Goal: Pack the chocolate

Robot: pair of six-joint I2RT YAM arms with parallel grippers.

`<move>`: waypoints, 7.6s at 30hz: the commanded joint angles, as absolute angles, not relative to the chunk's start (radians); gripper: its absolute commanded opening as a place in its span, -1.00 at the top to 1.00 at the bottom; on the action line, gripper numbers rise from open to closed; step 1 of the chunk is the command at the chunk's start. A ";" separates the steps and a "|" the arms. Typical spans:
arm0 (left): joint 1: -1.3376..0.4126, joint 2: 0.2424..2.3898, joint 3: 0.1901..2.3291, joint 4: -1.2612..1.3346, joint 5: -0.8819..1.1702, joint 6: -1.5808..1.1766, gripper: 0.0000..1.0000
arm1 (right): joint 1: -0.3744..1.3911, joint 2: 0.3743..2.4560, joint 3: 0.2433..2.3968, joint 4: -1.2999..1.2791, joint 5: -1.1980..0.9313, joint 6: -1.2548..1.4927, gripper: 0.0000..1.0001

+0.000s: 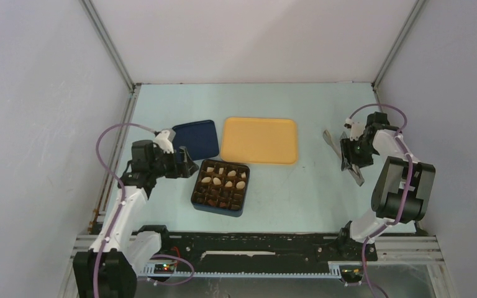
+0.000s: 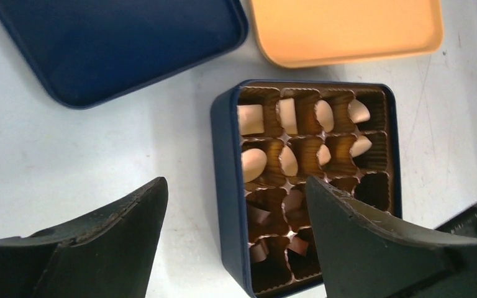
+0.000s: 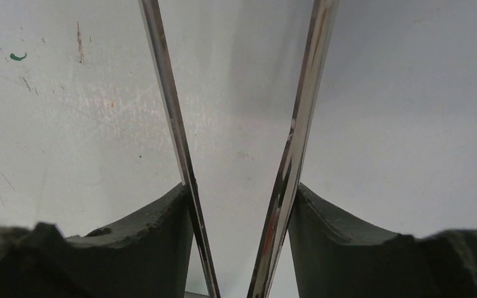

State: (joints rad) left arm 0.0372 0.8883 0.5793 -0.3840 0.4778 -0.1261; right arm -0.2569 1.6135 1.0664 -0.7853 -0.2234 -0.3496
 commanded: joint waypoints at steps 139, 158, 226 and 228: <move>-0.136 1.142 1.134 -0.507 1.065 -0.006 1.00 | 0.015 1.262 1.152 -0.681 -0.167 -0.133 -0.99; -0.260 0.832 0.398 0.852 1.048 -1.245 1.00 | 0.023 1.405 1.163 -0.707 -0.948 -0.121 -0.80; 0.032 1.178 0.854 -0.838 0.720 -0.164 -0.04 | 0.608 1.934 1.562 -0.758 -0.723 -0.146 -0.89; 0.030 1.213 0.905 -0.864 0.685 -0.122 -0.04 | 0.619 1.920 1.541 -0.754 -0.667 -0.127 -0.89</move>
State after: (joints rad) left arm 0.0288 1.1599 0.7872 -0.8188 0.7963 -0.1837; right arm 0.5938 1.9278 1.5372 -0.7448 -0.7761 -0.1619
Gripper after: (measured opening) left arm 0.517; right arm 0.944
